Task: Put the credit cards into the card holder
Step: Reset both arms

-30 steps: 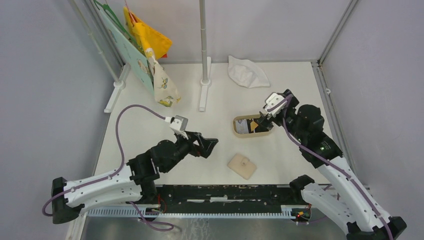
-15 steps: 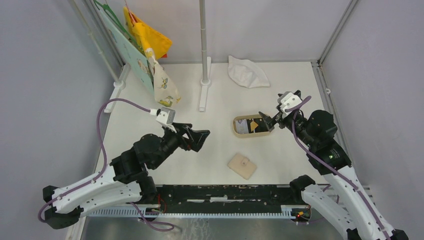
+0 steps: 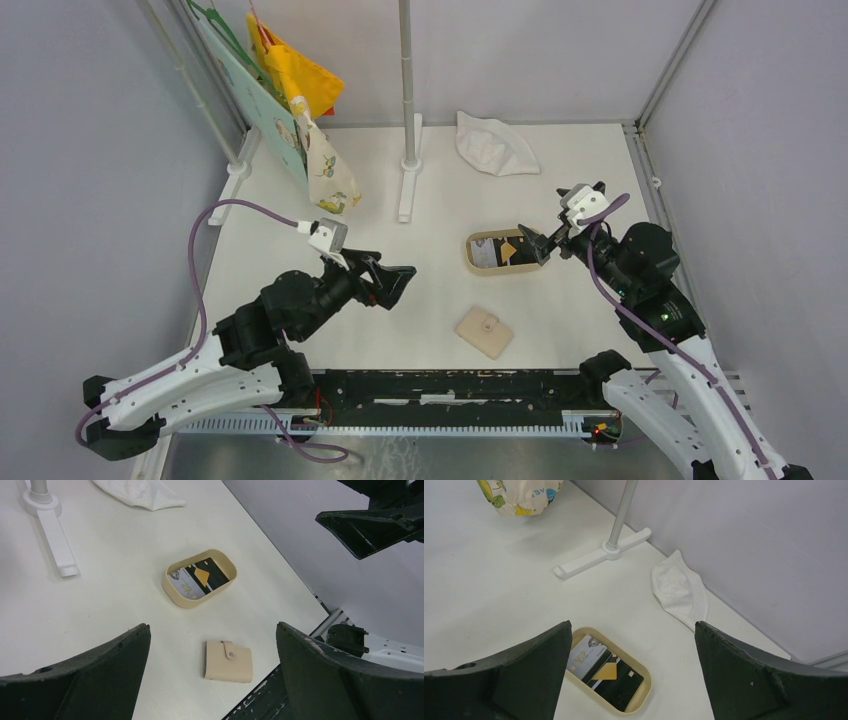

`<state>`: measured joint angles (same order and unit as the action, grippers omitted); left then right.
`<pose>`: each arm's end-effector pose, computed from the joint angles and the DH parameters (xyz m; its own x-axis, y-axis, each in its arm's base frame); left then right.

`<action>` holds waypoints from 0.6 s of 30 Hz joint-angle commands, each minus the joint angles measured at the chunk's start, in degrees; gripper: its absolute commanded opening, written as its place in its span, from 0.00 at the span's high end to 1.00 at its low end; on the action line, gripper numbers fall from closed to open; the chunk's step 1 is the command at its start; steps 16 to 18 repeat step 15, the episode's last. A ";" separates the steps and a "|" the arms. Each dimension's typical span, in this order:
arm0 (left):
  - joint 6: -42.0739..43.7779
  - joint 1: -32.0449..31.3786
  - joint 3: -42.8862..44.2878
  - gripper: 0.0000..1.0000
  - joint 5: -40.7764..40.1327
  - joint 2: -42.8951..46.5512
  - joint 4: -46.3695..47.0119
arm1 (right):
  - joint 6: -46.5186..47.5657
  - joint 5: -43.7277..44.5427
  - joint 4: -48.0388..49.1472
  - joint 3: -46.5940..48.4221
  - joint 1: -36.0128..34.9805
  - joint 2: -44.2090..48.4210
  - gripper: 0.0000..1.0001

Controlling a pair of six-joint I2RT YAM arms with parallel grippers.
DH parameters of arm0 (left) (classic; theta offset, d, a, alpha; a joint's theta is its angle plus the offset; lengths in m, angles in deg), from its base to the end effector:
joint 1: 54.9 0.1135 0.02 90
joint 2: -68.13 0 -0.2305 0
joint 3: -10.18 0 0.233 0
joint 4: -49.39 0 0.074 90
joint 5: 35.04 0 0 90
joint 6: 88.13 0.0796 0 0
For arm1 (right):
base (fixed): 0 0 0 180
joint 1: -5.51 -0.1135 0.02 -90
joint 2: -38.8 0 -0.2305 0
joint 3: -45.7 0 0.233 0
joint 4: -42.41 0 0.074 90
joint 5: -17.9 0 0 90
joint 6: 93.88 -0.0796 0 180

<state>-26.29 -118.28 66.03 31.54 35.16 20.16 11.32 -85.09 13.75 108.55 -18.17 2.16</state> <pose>0.1123 -0.1534 0.3133 -0.3473 -0.2735 -0.8970 0.5438 0.7205 -0.4303 0.1719 0.0949 0.3475 0.1188 -0.2269 -0.9667 -0.5864 0.7696 -0.2527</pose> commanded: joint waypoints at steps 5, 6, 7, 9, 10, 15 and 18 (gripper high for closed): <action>2.23 0.11 0.92 0.00 0.00 1.21 -0.02 | -1.05 -1.39 3.39 -0.35 0.75 0.34 0.02; 2.23 0.22 0.80 0.00 -0.11 1.35 -0.17 | -1.20 -1.34 3.46 -0.37 0.84 0.34 0.02; 2.23 0.17 0.72 0.00 -0.18 1.49 -0.19 | -1.31 -1.24 3.49 -0.37 0.85 0.34 0.02; 2.15 0.13 0.61 0.00 -0.22 1.74 -0.28 | -1.34 -1.16 3.50 -0.22 0.97 0.34 0.02; 2.15 0.13 0.63 0.00 -0.22 1.77 -0.36 | -1.32 -1.12 3.41 -0.15 1.08 0.40 0.02; 2.15 0.13 0.56 0.00 -0.54 1.86 -0.68 | -1.40 -1.60 3.30 -0.37 1.28 0.35 0.02; 2.15 0.13 0.56 0.00 -0.54 1.86 -0.68 | -1.40 -1.60 3.30 -0.37 1.28 0.35 0.02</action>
